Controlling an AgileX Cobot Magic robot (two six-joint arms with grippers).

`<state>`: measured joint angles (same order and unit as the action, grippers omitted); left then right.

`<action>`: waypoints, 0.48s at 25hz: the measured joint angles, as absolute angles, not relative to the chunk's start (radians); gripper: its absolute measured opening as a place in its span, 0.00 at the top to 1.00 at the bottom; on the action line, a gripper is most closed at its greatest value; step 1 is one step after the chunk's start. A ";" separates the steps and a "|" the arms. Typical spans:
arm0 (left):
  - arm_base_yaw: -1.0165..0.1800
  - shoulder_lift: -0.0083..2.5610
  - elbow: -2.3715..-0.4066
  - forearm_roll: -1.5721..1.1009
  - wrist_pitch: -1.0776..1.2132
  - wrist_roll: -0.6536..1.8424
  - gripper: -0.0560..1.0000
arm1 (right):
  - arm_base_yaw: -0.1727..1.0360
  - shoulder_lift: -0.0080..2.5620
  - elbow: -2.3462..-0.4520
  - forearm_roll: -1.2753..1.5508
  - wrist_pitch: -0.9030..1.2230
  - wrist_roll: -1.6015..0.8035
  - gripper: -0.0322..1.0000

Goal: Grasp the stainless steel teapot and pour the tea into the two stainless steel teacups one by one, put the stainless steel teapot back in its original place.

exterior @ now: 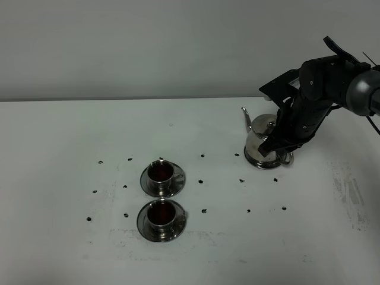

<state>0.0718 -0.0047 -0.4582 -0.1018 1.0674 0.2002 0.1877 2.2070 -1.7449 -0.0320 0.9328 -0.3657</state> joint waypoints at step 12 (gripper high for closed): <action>0.072 -0.005 -0.458 -0.102 1.067 0.201 0.58 | 0.188 2.056 -1.745 -0.060 0.940 -0.363 0.47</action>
